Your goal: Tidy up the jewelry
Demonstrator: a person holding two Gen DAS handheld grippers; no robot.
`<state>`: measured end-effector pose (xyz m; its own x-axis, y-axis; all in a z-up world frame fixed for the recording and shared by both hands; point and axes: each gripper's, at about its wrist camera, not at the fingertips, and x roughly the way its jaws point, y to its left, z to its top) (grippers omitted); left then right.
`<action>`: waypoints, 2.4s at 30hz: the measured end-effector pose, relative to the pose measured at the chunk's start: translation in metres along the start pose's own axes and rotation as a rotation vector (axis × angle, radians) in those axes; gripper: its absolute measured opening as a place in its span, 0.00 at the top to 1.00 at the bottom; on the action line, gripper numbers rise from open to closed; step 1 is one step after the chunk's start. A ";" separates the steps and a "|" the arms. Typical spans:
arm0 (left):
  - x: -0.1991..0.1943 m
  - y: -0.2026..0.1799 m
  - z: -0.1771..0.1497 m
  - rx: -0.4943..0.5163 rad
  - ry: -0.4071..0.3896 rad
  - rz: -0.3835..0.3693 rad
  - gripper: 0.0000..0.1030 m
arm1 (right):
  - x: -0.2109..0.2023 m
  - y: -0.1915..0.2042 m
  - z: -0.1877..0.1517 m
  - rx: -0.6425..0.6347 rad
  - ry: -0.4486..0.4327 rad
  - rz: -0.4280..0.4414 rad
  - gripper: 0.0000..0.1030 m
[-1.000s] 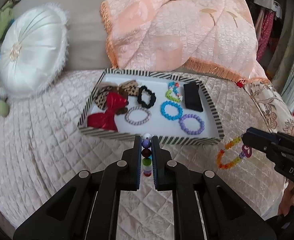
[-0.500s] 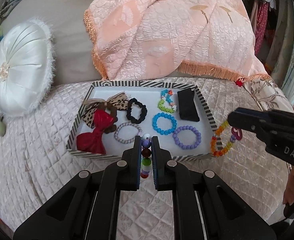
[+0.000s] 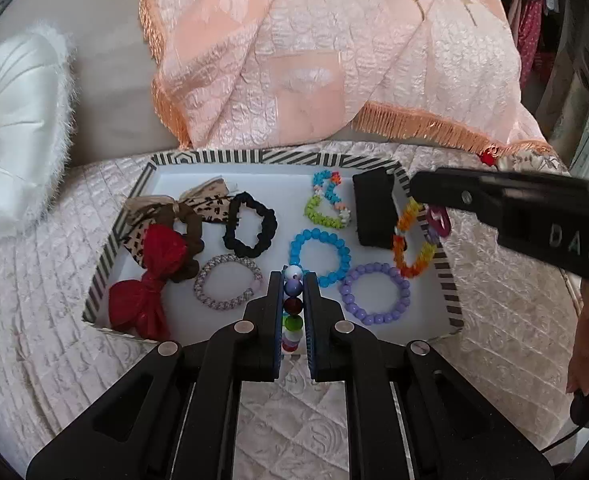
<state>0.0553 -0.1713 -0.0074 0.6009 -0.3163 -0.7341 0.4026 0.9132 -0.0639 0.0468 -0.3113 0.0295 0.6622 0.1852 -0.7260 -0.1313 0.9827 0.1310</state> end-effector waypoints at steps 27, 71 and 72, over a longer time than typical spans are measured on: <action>0.066 0.065 0.000 -0.176 0.122 0.007 0.92 | 0.134 0.009 0.056 -0.022 0.092 0.038 0.81; -0.018 0.048 -0.008 -0.109 -0.085 0.138 0.52 | 0.014 0.003 -0.033 0.151 -0.025 -0.137 0.45; -0.021 0.047 -0.009 -0.110 -0.089 0.141 0.52 | 0.010 0.006 -0.038 0.153 -0.026 -0.143 0.45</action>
<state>0.0552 -0.1189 -0.0008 0.7068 -0.2004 -0.6784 0.2353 0.9710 -0.0417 0.0251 -0.3040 -0.0028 0.6848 0.0423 -0.7275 0.0774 0.9885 0.1303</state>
